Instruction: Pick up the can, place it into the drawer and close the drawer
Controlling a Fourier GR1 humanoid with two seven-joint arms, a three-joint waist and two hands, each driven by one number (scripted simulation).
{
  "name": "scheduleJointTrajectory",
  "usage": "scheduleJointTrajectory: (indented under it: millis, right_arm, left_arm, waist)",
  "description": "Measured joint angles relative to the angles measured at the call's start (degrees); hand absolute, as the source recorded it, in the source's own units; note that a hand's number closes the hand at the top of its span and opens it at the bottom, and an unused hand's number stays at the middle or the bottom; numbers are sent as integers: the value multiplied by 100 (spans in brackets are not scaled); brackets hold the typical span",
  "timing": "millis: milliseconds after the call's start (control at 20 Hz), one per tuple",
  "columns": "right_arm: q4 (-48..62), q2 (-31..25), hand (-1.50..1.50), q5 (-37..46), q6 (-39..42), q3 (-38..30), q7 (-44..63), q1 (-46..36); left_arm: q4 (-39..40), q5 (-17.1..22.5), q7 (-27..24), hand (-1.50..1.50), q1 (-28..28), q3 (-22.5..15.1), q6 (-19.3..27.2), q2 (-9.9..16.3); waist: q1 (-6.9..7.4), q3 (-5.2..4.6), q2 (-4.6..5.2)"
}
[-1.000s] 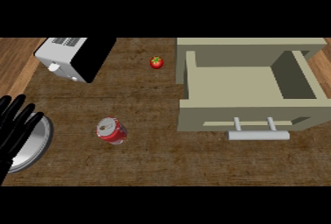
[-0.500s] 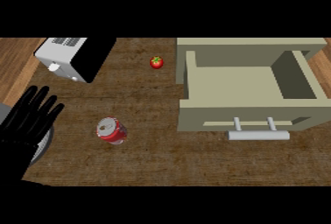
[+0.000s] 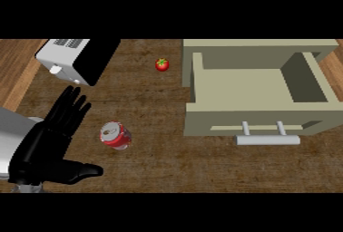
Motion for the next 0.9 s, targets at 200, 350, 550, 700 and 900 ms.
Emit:
scheduleJointTrajectory:
  millis: [200,350,550,700,900]
  right_arm:
    - [41,25,-150,-73,129,-169,67,-51]
    - [94,35,-150,-100,257,-308,67,-91]
    - [207,103,-150,-155,466,-455,7,-79]
    - [215,51,-150,-254,445,-553,173,-209]
    - [201,165,-150,-185,523,-579,192,-234]
  left_arm:
    - [426,-203,-458,-150,112,-66,-112,-55]
    - [780,-407,-757,-150,57,-96,-70,-106]
    - [1302,-615,-1252,-150,72,-125,1,-172]
    - [1753,-705,-1565,-150,-56,-102,93,-174]
    - [2140,-735,-1954,-150,-12,68,79,-110]
  waist:
    - [9,-2,-1]
    - [8,-1,-1]
    - [6,-3,-1]
    - [6,-1,1]
    - [11,-2,0]
